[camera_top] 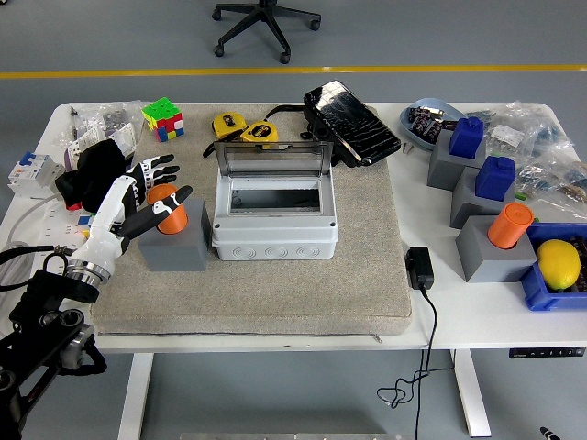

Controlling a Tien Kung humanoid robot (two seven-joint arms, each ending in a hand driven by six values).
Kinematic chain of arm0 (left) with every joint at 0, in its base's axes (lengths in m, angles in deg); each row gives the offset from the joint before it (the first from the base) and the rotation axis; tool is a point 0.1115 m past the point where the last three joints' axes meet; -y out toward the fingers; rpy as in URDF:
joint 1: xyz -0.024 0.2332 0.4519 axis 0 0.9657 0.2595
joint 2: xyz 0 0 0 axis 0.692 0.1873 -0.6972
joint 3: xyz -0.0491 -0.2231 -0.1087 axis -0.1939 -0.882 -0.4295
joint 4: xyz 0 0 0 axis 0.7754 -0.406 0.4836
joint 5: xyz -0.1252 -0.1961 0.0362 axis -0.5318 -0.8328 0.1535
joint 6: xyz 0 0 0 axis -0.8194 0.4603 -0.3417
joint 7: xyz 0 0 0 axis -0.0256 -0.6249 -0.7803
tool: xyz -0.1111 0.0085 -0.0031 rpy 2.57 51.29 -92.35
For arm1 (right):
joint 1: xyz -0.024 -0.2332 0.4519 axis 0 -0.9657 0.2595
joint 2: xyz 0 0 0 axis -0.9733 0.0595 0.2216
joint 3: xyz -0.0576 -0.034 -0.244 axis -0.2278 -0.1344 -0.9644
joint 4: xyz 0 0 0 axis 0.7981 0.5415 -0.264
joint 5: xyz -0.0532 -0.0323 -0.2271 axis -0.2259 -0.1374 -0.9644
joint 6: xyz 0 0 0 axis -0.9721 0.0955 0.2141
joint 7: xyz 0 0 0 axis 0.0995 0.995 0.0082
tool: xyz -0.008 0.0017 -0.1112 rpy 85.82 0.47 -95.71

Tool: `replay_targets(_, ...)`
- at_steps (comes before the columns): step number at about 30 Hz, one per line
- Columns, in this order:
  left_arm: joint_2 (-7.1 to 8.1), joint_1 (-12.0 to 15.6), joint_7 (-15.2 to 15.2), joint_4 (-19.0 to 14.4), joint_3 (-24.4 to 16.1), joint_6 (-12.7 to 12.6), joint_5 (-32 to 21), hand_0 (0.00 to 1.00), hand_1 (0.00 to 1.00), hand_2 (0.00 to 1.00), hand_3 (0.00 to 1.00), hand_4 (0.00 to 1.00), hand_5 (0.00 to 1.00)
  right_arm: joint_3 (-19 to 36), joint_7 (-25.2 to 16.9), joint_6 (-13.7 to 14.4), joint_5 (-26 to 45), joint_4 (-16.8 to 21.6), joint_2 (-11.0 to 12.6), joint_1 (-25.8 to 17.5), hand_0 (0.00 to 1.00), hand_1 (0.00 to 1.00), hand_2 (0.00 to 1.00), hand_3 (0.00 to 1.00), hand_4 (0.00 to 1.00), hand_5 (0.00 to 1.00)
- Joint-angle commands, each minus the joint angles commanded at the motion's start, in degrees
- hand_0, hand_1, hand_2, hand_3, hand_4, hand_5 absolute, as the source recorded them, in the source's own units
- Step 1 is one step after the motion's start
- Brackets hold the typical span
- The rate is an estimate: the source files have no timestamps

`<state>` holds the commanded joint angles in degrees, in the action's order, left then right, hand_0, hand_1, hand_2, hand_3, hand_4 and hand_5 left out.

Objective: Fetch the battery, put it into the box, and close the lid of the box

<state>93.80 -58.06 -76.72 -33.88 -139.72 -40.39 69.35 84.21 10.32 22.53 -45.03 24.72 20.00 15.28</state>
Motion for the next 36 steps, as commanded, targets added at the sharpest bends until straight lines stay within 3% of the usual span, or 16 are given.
replay_targets(2,0.05,-0.1,0.0,0.1,0.1,0.3,0.0,0.754,0.661,0.646,0.744,0.998,0.370,0.0,0.0,0.0,0.0,0.0,0.0,0.0,0.580,0.643,0.652,0.539,0.860,0.404)
replay_targets(3,0.07,-0.2,0.0,0.2,0.2,0.5,0.0,0.665,0.614,0.576,0.675,0.998,0.237,0.0,0.0,0.0,0.0,0.0,0.0,0.0,0.580,0.644,0.652,0.539,0.860,0.404)
replay_targets(8,-0.16,-0.3,-0.2,0.6,0.7,1.0,0.0,0.665,0.614,0.576,0.675,0.998,0.237,-0.1,0.0,-0.1,0.1,0.0,0.0,0.0,0.580,0.644,0.652,0.539,0.860,0.404)
replay_targets(9,-0.20,-0.3,-0.2,0.7,0.9,1.1,-0.1,0.646,0.583,0.529,0.599,0.998,0.152,-0.1,0.0,-0.1,0.1,0.0,0.0,0.0,0.579,0.643,0.652,0.539,0.860,0.403)
replay_targets(12,-0.29,-0.6,-0.6,1.2,1.3,1.3,-0.9,0.646,0.583,0.529,0.599,0.998,0.152,-0.1,0.0,-0.1,0.0,0.0,0.0,0.0,0.579,0.643,0.652,0.539,0.860,0.403)
replay_targets(14,-0.35,-0.8,-0.9,1.4,1.6,1.4,-1.9,0.646,0.583,0.529,0.599,0.998,0.152,-0.1,0.0,-0.1,0.0,0.0,0.0,0.0,0.579,0.643,0.652,0.539,0.860,0.403)
replay_targets(15,-0.40,-0.9,-1.1,1.5,1.7,1.4,-2.3,0.627,0.544,0.488,0.570,0.998,0.073,-0.2,0.0,-0.1,0.1,0.0,0.0,0.0,0.579,0.643,0.652,0.539,0.861,0.403)
replay_targets(20,-0.82,-1.5,-1.8,2.2,2.3,1.6,-5.2,0.627,0.544,0.488,0.570,0.998,0.073,-0.3,0.0,-0.1,0.1,0.0,0.0,0.0,0.579,0.643,0.652,0.539,0.861,0.403)
replay_targets(21,-0.90,-1.7,-1.9,2.4,2.6,1.7,-6.1,0.546,0.466,0.457,0.533,0.980,0.002,-0.2,0.0,-0.1,0.1,0.0,0.0,0.0,0.580,0.643,0.652,0.539,0.860,0.404)
replay_targets(26,-1.36,-2.5,-2.7,3.6,3.2,2.1,-9.6,0.546,0.466,0.457,0.533,0.980,0.002,-0.2,0.0,0.0,0.1,0.0,0.1,0.0,0.580,0.643,0.652,0.539,0.860,0.404)
replay_targets(27,-1.48,-2.7,-2.8,3.8,3.3,2.2,-10.4,0.414,0.371,0.393,0.442,0.769,0.002,-0.3,0.0,0.0,0.1,0.0,0.1,0.0,0.579,0.643,0.652,0.539,0.860,0.404)
replay_targets(32,-2.04,-3.5,-3.4,4.6,4.0,2.5,-13.4,0.414,0.371,0.393,0.442,0.769,0.002,-0.4,0.0,0.0,0.1,0.1,0.1,0.0,0.579,0.643,0.652,0.539,0.860,0.404)
replay_targets(33,-2.13,-3.5,-3.5,4.6,4.1,2.4,-13.9,0.277,0.244,0.284,0.353,0.601,0.002,-0.4,0.0,0.0,0.1,0.1,0.1,0.0,0.579,0.644,0.652,0.539,0.860,0.403)
replay_targets(36,-2.44,-3.7,-4.0,4.9,4.3,2.1,-15.1,0.277,0.244,0.284,0.353,0.601,0.002,-0.5,0.0,0.1,0.2,0.0,0.1,-0.1,0.579,0.644,0.652,0.539,0.860,0.403)
